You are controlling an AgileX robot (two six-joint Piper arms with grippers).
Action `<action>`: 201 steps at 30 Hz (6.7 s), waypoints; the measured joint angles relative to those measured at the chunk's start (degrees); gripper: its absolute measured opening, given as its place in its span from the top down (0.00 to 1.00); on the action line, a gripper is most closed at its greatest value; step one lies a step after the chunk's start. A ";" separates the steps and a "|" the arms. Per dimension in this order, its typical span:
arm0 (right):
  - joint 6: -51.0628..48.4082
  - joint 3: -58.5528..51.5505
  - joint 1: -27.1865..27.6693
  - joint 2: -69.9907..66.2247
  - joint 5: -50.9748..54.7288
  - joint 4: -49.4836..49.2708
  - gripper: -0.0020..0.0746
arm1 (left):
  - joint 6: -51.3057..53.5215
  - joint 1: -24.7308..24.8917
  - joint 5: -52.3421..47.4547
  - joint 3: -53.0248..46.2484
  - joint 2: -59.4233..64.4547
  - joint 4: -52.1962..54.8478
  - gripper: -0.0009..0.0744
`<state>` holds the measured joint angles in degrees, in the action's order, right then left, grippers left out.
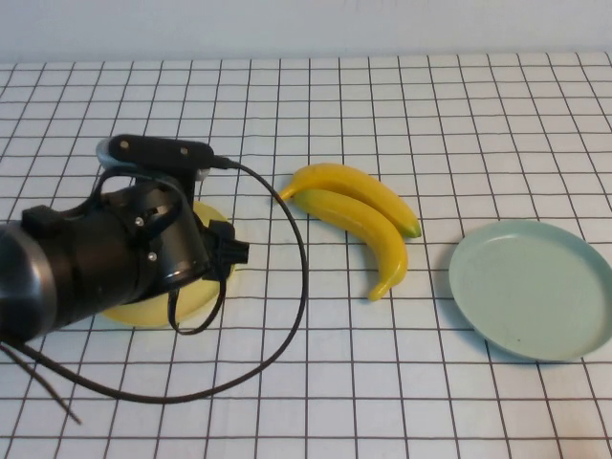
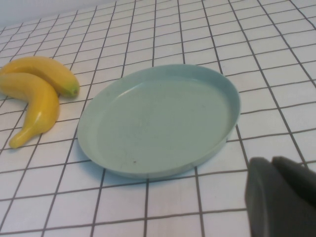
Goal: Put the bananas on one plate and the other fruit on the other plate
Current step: Put one type of fruit in the left plate, then put another type of fruit in the right plate
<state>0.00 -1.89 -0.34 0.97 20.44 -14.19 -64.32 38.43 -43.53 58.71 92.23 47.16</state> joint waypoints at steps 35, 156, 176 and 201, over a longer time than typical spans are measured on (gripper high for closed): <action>0.00 0.00 0.00 0.00 0.00 0.00 1.00 | -9.03 -0.62 1.38 3.31 -1.12 16.21 0.10; 0.00 0.00 0.00 0.00 0.00 0.00 1.00 | 67.27 -35.36 22.02 -60.12 -92.87 -48.78 0.99; 3.42 29.58 0.00 -9.31 16.06 -1.30 1.00 | 67.46 -35.36 22.02 -60.12 -92.87 -48.82 0.99; -16.23 59.56 -16.62 -66.65 27.50 3.00 0.99 | 67.55 -35.36 22.02 -60.12 -92.87 -48.91 0.99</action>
<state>-16.23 57.67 -16.96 -65.68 47.93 -11.19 3.23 3.07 -21.51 -1.42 -0.64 -1.75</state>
